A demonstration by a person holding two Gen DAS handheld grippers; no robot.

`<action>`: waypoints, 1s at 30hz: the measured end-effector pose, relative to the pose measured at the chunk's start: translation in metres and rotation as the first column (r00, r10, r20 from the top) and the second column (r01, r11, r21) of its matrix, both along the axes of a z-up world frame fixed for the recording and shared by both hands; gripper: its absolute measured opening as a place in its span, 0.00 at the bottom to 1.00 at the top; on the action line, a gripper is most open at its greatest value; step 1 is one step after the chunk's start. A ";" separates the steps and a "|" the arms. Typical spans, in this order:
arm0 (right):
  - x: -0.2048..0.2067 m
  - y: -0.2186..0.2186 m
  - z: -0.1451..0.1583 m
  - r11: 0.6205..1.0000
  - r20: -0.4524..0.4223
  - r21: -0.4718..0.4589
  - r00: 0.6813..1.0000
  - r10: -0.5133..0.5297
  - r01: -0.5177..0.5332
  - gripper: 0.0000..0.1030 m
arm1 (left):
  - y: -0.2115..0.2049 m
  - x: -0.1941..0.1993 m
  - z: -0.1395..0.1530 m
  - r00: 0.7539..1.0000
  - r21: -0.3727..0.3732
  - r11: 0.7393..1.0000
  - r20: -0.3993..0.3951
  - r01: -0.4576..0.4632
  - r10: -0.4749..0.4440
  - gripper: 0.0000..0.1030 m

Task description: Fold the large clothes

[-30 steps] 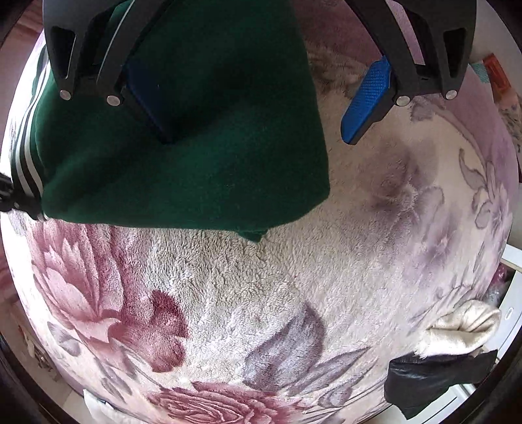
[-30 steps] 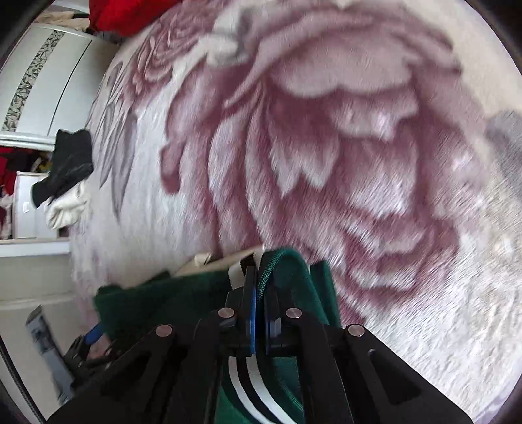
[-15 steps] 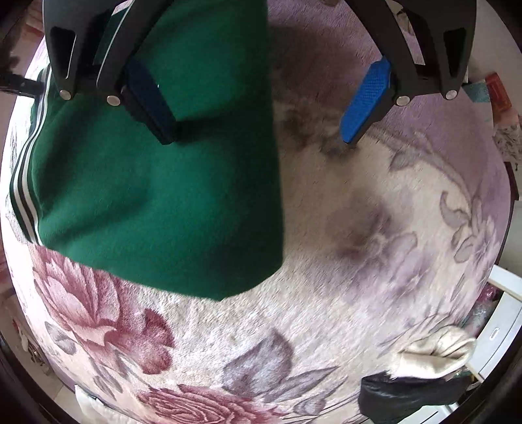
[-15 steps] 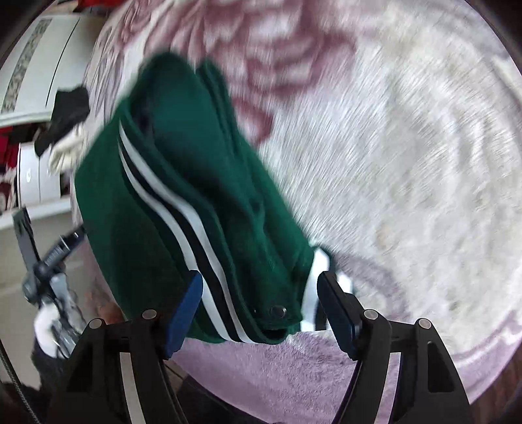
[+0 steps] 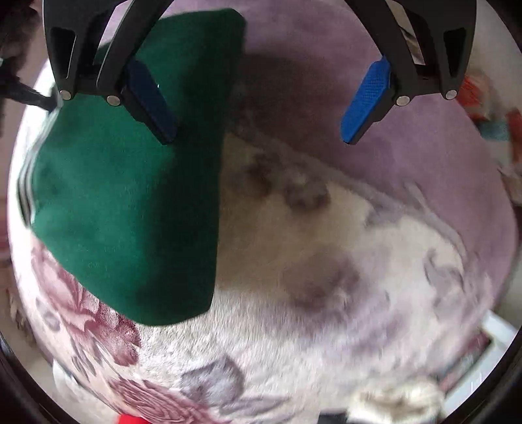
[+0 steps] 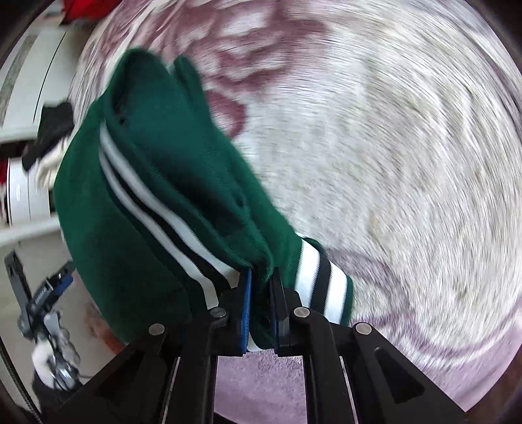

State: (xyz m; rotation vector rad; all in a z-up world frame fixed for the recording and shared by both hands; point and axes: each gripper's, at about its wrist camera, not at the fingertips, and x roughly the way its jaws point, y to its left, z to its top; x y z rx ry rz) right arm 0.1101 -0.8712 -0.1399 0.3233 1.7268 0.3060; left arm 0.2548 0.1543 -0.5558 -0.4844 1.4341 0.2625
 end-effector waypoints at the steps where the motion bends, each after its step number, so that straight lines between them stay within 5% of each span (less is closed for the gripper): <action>1: 0.005 0.001 0.003 1.000 -0.013 0.013 1.000 0.009 -0.008 0.12 | 0.005 -0.005 -0.004 0.999 -0.072 0.997 0.019 -0.029 0.031 1.00; 4: 0.021 -0.002 0.011 0.997 0.008 0.051 0.999 0.054 -0.054 0.26 | 0.015 -0.014 -0.023 0.990 -0.335 0.940 0.090 -0.073 0.109 1.00; 6: 0.034 -0.003 0.009 0.991 0.053 0.114 0.997 0.062 -0.068 0.92 | 0.012 -0.012 -0.035 0.986 -0.435 0.899 0.122 -0.049 0.113 1.00; 7: 0.044 -0.001 0.005 0.986 0.064 0.149 0.996 0.064 -0.072 1.00 | 0.008 -0.009 -0.040 0.985 -0.461 0.887 0.135 -0.031 0.105 1.00; 13: 0.090 0.017 -0.055 0.945 0.015 0.292 0.989 0.147 -0.145 1.00 | -0.012 0.014 -0.076 0.982 -0.590 0.807 0.164 0.025 0.089 1.00; 21: 0.123 0.041 -0.080 0.772 -0.041 0.612 0.968 0.247 -0.171 1.00 | -0.016 0.032 -0.090 0.975 -0.633 0.772 0.197 0.051 0.097 1.00; 25: 0.135 0.078 -0.084 0.743 -0.012 0.624 0.948 0.318 -0.241 0.99 | -0.013 0.038 -0.092 0.977 -0.633 0.774 0.180 0.025 0.116 1.00; 26: 0.139 0.078 -0.083 0.742 -0.009 0.627 0.950 0.311 -0.237 0.95 | -0.012 0.039 -0.091 0.974 -0.636 0.771 0.185 0.017 0.131 1.00; 28: 0.141 0.068 -0.079 0.755 -0.003 0.620 0.962 0.273 -0.212 0.67 | -0.007 0.041 -0.080 0.961 -0.612 0.791 0.227 0.014 0.158 0.99; 30: 0.139 0.055 -0.074 0.758 -0.014 0.630 0.974 0.225 -0.166 0.57 | -0.005 0.049 -0.061 0.947 -0.553 0.833 0.281 0.027 0.157 0.97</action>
